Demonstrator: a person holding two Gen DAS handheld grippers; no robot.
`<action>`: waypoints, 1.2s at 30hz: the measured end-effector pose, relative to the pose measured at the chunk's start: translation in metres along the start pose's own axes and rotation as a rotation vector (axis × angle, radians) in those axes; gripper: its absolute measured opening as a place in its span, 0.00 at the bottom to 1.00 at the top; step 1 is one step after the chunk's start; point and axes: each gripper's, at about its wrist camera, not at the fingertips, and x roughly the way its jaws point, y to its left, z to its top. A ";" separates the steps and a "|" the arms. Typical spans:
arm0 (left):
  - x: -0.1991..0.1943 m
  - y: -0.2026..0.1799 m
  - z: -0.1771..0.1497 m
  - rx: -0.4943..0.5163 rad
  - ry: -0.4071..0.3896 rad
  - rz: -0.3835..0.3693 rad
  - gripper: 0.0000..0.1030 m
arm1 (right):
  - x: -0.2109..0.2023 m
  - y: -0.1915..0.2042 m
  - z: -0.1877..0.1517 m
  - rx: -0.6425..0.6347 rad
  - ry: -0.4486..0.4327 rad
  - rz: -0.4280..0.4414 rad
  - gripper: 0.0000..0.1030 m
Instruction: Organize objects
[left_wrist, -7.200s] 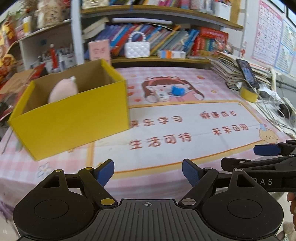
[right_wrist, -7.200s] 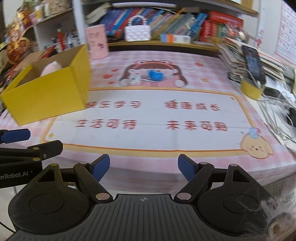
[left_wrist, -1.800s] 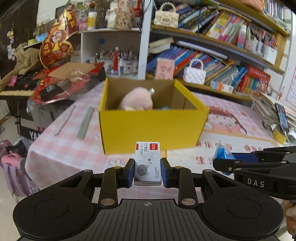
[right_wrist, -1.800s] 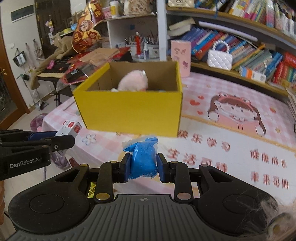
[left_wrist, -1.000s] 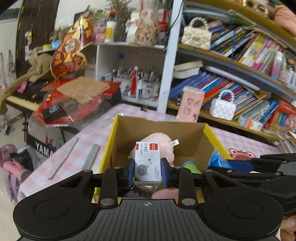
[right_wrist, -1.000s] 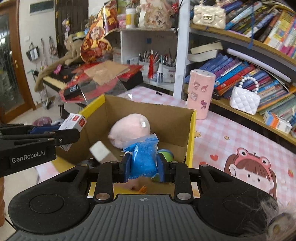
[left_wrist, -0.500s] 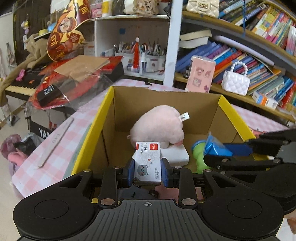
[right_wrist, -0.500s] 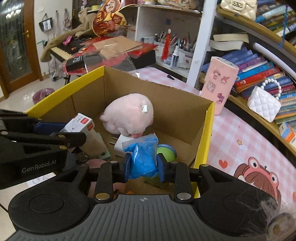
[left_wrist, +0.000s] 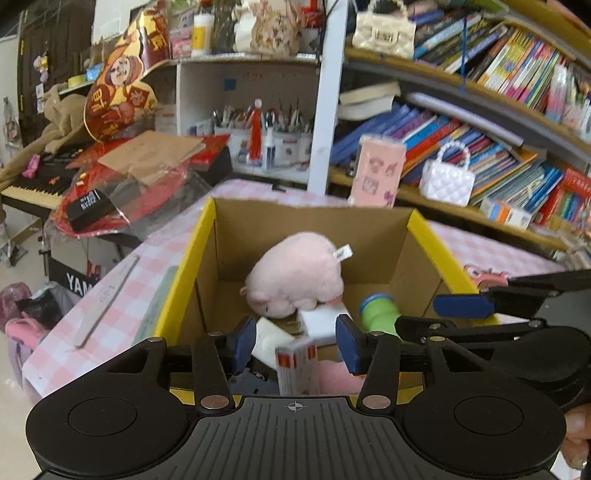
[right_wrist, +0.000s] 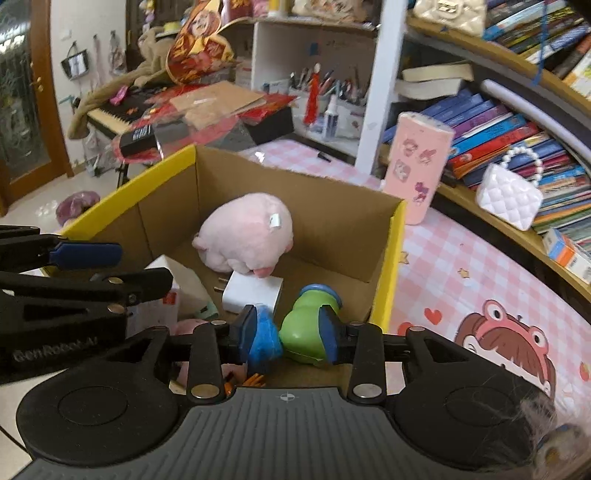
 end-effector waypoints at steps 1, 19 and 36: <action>-0.005 0.000 0.001 -0.003 -0.010 -0.005 0.47 | -0.006 0.001 -0.001 0.009 -0.013 -0.008 0.34; -0.073 -0.019 -0.060 0.066 -0.011 -0.070 0.66 | -0.114 0.020 -0.086 0.324 -0.079 -0.218 0.34; -0.100 -0.074 -0.099 0.203 0.009 -0.101 0.86 | -0.178 0.016 -0.178 0.530 -0.019 -0.456 0.51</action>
